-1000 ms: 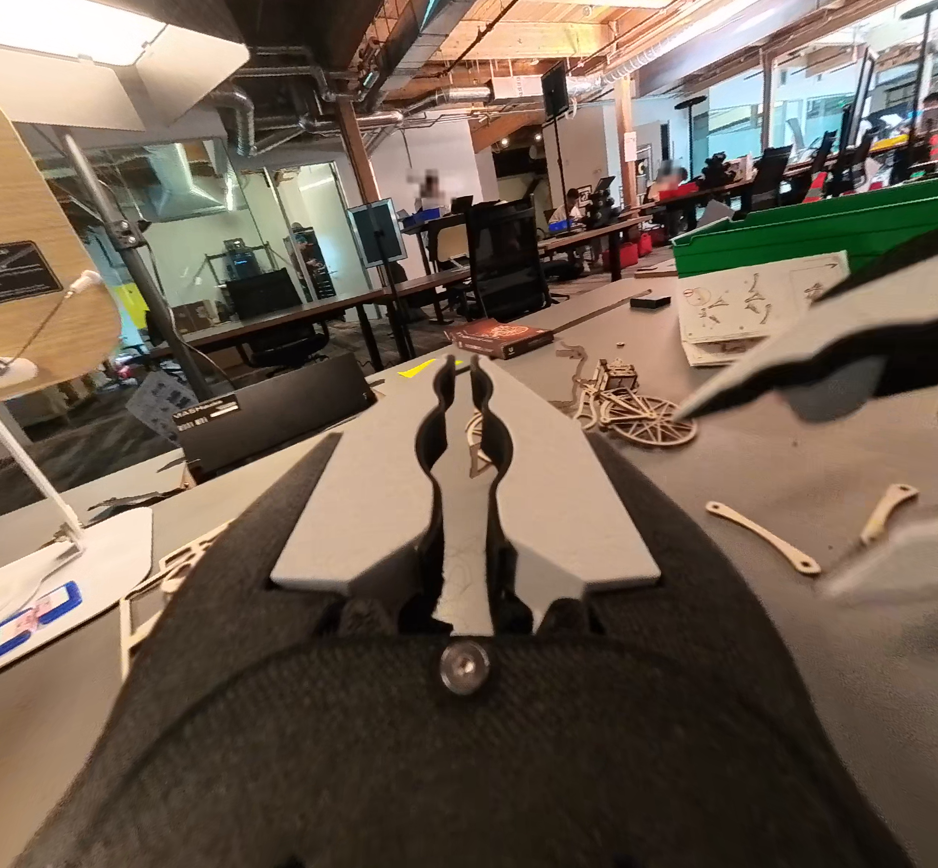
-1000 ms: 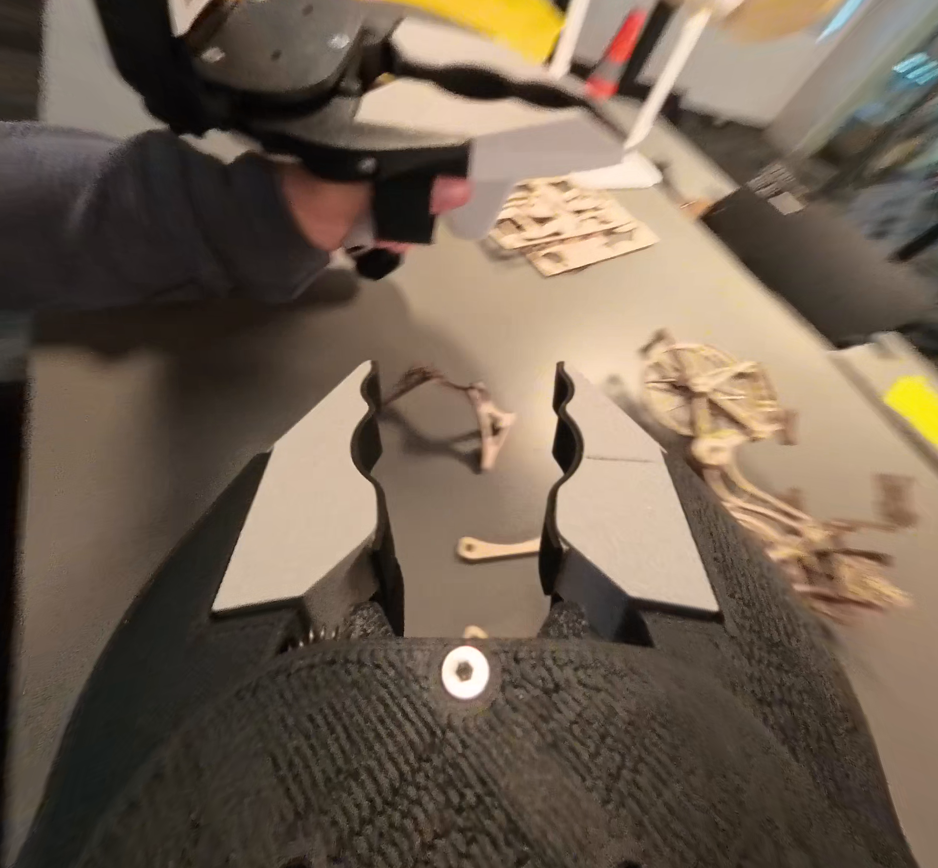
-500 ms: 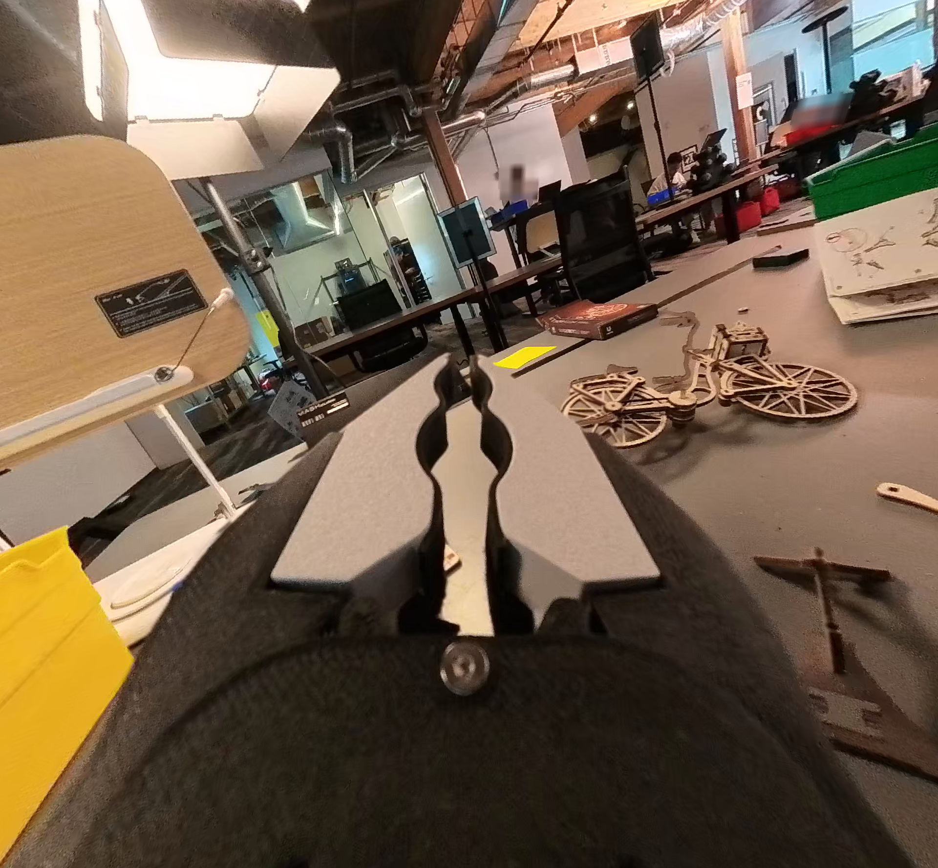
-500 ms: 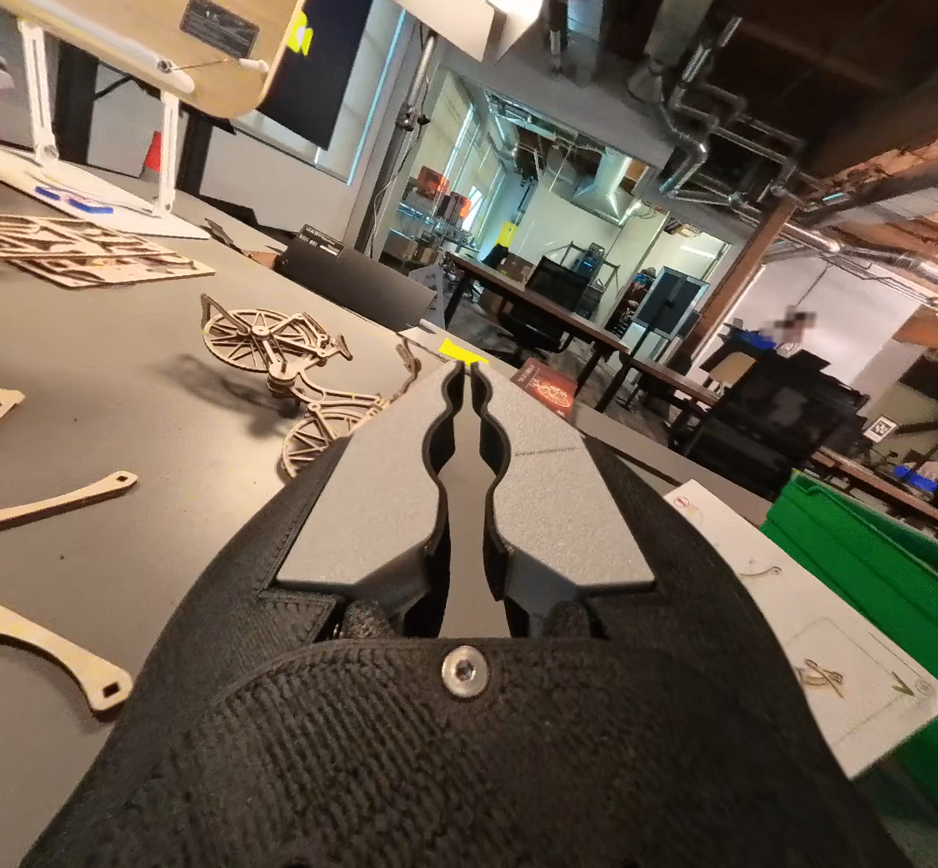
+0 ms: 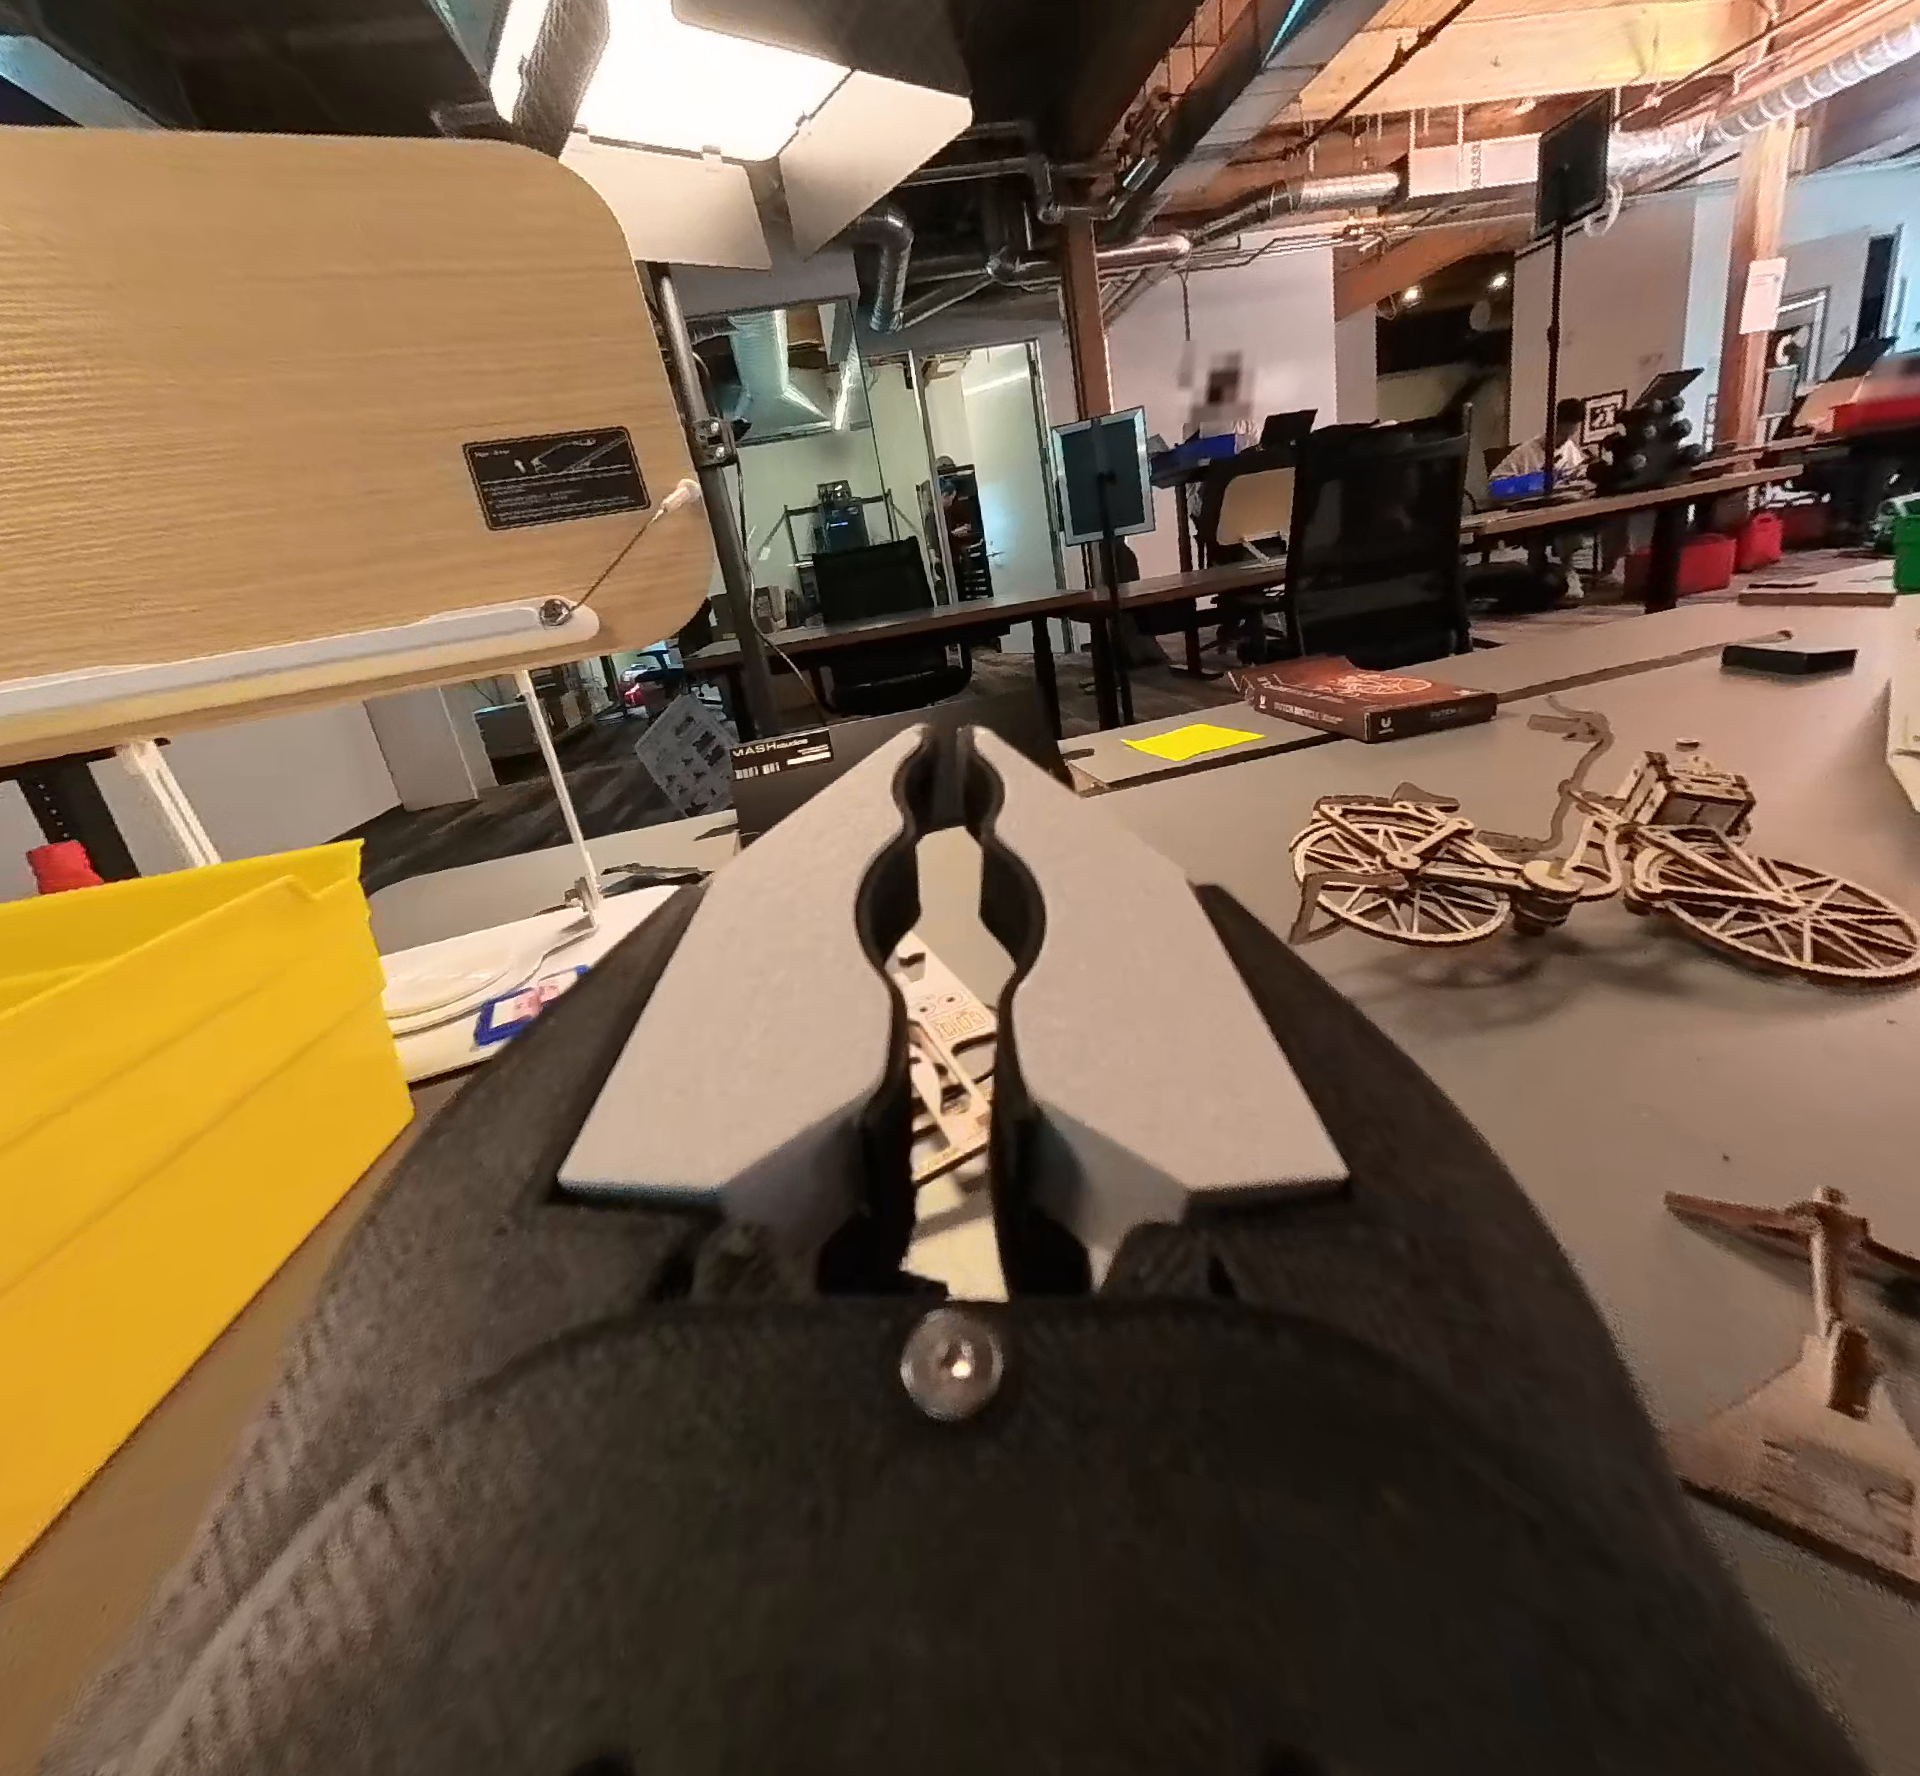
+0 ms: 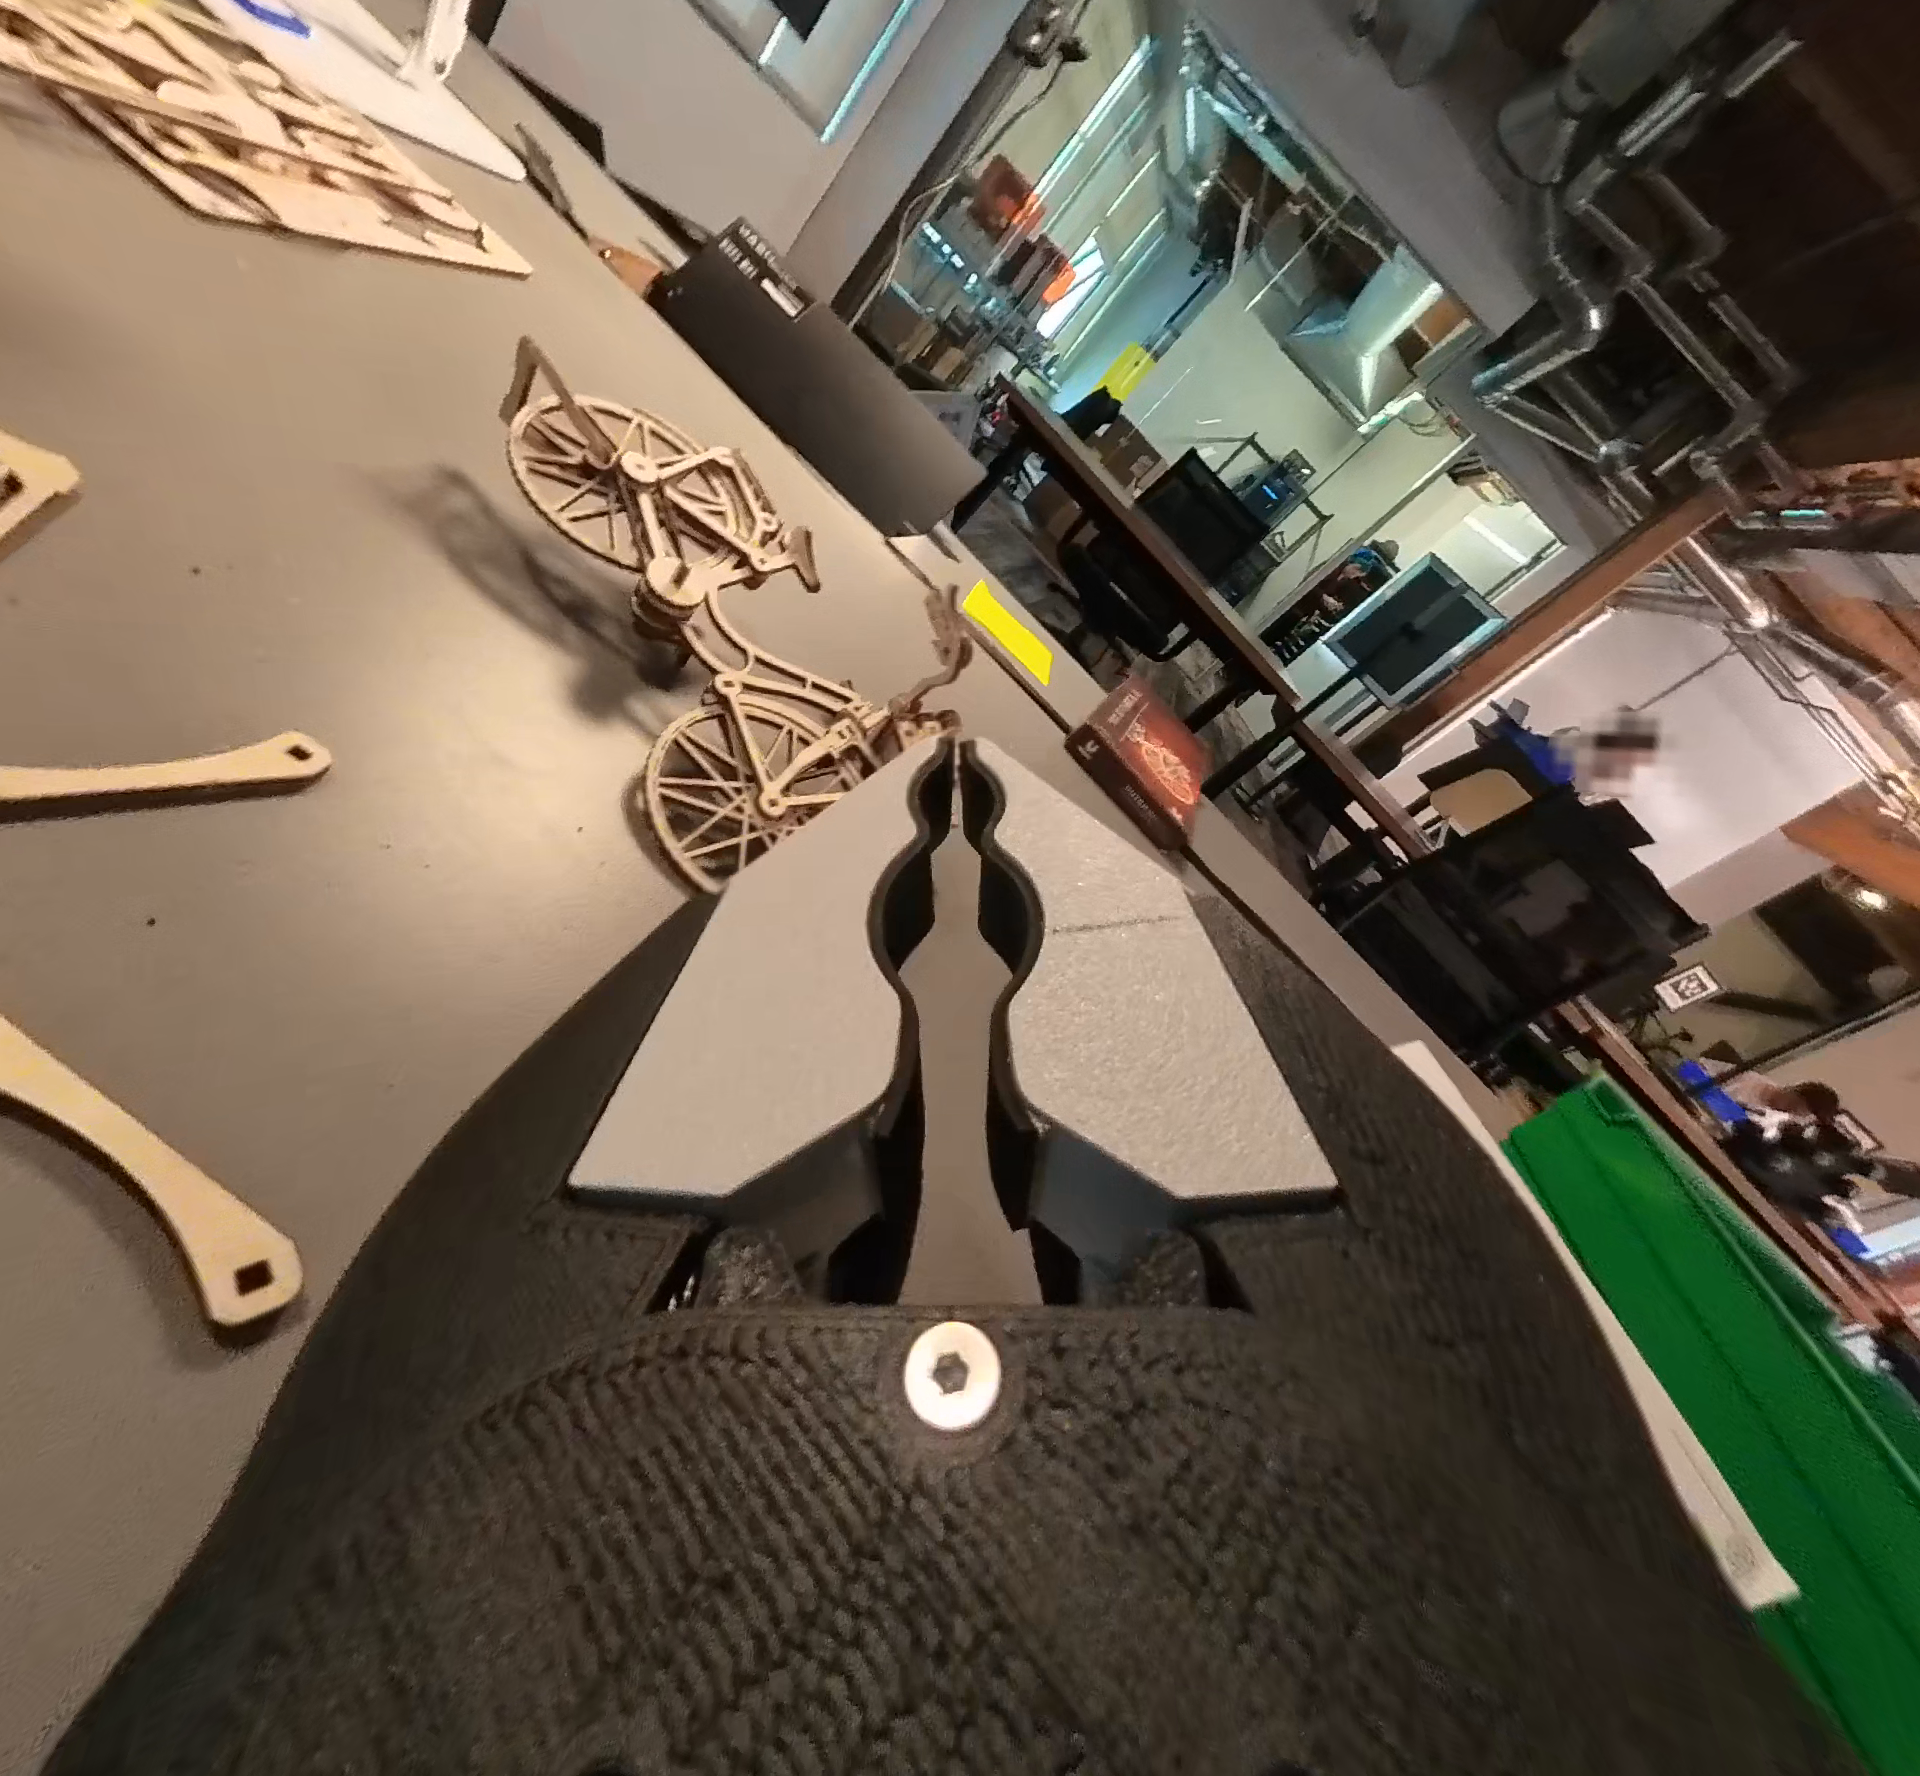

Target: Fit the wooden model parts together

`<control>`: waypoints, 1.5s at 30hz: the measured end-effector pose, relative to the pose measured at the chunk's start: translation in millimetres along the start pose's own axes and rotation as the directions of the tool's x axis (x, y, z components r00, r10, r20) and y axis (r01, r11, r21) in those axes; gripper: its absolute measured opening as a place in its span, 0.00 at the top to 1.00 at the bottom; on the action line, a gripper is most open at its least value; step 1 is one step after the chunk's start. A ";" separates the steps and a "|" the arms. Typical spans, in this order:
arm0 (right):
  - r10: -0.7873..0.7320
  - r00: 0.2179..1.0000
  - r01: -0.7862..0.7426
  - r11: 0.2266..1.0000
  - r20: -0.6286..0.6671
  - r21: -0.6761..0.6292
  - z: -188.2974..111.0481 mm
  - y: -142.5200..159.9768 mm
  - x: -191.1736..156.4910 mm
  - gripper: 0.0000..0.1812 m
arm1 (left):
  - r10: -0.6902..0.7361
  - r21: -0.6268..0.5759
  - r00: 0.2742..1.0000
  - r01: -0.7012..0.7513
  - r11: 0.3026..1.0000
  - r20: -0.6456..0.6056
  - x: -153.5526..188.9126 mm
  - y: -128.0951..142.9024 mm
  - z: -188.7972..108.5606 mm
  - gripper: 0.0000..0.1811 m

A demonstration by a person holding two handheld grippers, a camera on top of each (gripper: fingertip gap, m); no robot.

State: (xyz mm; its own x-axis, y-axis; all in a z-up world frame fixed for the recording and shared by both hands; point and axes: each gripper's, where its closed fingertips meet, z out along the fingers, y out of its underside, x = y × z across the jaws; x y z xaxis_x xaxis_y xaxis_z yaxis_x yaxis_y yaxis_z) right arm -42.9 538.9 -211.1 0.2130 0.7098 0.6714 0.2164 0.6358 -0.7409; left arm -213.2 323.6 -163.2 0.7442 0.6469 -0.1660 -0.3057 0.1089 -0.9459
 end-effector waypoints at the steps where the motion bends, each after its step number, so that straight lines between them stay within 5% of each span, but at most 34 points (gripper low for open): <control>1: -0.021 1.000 0.021 1.000 0.011 -0.009 0.9 0.8 -3.1 1.00 | 0.006 -0.003 1.000 -0.006 1.000 0.001 0.0 0.3 -0.1 0.99; 15: -0.403 0.905 0.397 0.915 0.138 0.075 0.0 -16.6 -57.6 1.00 | 0.021 -0.013 1.000 -0.021 1.000 -0.002 1.5 1.6 0.8 0.99; 33: -0.412 0.900 0.404 0.911 0.141 0.083 -0.7 -17.7 -59.2 1.00 | 0.024 -0.011 1.000 -0.024 1.000 -0.002 1.7 1.5 0.7 0.99; 39: -0.389 0.917 0.363 0.905 0.089 0.221 -15.3 -45.7 -58.4 1.00 | -0.018 0.004 0.997 0.018 1.000 -0.073 15.4 -6.2 -13.3 0.99; 43: -0.287 0.905 0.151 0.907 0.314 0.393 -29.8 -69.7 -86.8 0.97 | -0.174 -0.068 0.891 0.160 0.985 -0.420 68.9 -17.9 -46.7 0.93; 45: -0.267 0.771 -0.038 0.887 0.578 0.461 -47.5 -87.0 -116.2 0.89 | -0.195 -0.057 0.862 0.191 0.980 -0.469 73.0 -25.6 -62.2 0.92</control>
State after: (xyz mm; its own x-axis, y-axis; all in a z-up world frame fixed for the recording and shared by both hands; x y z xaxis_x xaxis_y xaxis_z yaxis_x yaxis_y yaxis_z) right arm -41.3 386.8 -223.8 -0.4446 0.5525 0.7051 -0.2551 0.6765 -0.6909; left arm -114.1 321.1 -168.4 0.9792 0.1824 -0.0891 -0.1235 0.1872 -0.9745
